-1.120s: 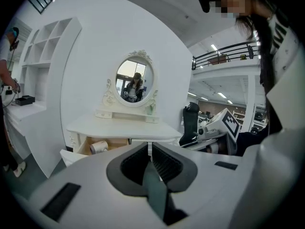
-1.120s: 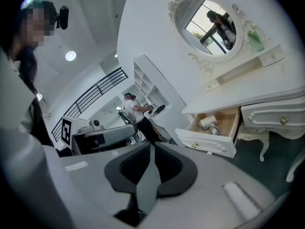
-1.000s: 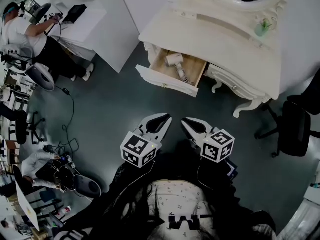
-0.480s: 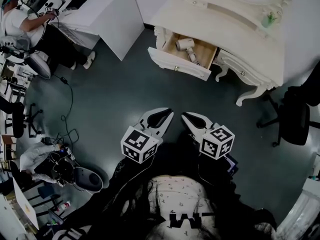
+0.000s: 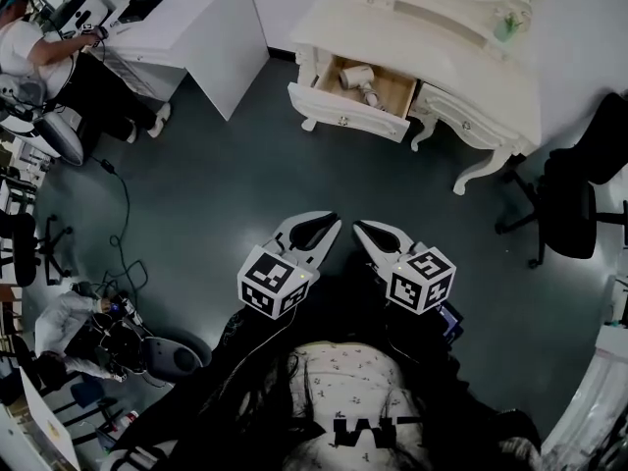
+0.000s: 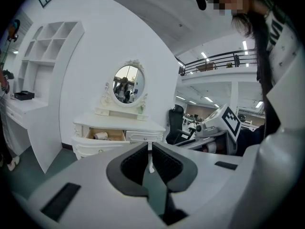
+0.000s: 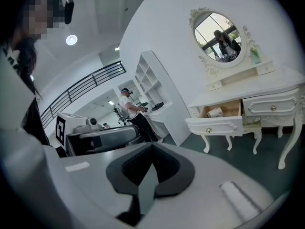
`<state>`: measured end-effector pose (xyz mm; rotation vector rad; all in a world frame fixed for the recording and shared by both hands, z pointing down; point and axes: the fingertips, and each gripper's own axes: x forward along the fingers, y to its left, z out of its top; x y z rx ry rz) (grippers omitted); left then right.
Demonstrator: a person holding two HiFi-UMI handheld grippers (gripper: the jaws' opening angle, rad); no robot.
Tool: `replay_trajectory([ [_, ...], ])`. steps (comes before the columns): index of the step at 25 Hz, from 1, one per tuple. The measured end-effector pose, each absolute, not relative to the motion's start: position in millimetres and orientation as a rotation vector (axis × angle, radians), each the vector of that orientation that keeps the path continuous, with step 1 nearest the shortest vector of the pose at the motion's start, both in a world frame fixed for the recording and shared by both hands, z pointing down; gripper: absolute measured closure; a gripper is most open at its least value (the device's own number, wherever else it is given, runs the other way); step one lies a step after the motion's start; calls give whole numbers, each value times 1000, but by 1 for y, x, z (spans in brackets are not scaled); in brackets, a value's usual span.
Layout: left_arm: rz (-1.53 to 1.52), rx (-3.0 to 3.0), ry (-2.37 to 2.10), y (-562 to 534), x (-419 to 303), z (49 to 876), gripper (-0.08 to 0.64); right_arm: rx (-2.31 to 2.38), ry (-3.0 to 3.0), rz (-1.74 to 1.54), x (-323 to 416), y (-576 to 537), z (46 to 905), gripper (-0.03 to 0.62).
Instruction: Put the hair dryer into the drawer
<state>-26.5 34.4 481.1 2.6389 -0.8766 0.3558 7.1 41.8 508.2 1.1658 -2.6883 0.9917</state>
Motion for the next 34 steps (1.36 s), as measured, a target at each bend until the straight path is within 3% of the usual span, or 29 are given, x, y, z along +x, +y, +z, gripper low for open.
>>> replay_trajectory([
  [34,325,2686,-904,49,-63,477,534,1146,-2675,872,-24,59,497,583],
])
